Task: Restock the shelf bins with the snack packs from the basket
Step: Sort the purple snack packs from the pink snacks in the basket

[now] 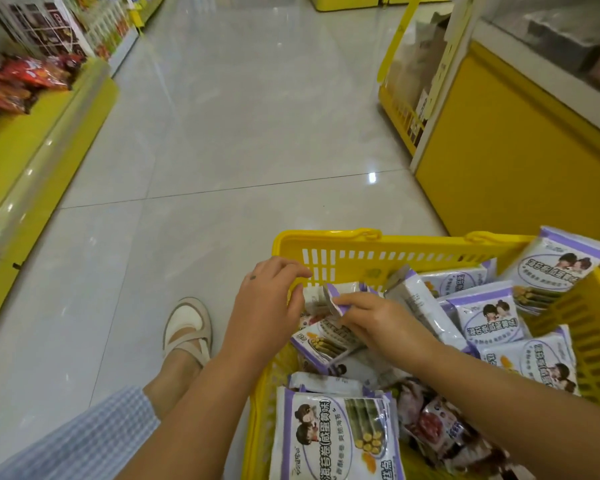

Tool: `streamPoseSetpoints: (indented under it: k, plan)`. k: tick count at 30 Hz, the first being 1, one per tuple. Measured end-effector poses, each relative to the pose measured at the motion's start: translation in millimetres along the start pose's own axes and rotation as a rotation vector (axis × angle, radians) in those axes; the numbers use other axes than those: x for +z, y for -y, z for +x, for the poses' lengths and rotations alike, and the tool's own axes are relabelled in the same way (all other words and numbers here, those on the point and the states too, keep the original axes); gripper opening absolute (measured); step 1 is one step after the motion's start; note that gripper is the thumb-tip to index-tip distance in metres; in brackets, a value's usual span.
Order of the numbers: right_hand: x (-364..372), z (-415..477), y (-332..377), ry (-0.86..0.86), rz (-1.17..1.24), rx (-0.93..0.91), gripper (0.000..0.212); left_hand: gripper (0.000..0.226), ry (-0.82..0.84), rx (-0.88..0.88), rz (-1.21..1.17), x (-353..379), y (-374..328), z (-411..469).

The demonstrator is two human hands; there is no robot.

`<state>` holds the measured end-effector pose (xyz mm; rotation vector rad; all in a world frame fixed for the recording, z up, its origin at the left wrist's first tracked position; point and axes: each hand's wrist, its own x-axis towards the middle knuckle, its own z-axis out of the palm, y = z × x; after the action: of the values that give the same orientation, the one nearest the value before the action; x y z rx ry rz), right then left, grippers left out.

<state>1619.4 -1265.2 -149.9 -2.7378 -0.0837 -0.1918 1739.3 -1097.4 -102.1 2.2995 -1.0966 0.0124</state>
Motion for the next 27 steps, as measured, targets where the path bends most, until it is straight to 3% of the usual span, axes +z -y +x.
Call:
streamPoseSetpoints:
  k: [3, 9, 12, 17, 20, 23, 27]
  plan:
    - [-14, -6, -1, -0.104, 0.070, 0.086, 0.014, 0.020, 0.113, 0.069, 0.158, 0, -6, -3]
    - [-48, -16, 11, -0.541, 0.300, 0.422, 0.012, 0.024, 0.190, 0.136, 0.265, 12, -29, 3]
    - [-77, -29, 7, -0.651, 0.362, 0.508, 0.011, 0.033, 0.353, 0.025, 0.186, 34, -36, 9]
    - [-128, -58, -10, -0.911, 0.324, 0.544, 0.011, 0.067, 0.818, -0.206, 0.264, 71, -20, 9]
    - [-145, -75, -25, -0.989, 0.182, 0.550, 0.008, 0.079, 0.912, -0.256, 0.292, 83, -14, 5]
    - [-146, -92, -39, -0.963, -0.090, 0.444, 0.004, 0.076, 0.942, -0.266, 0.338, 89, -17, 6]
    - [-122, -111, -52, -0.476, -0.350, 0.445, 0.015, 0.069, 0.906, -0.299, 0.306, 87, -18, 9]
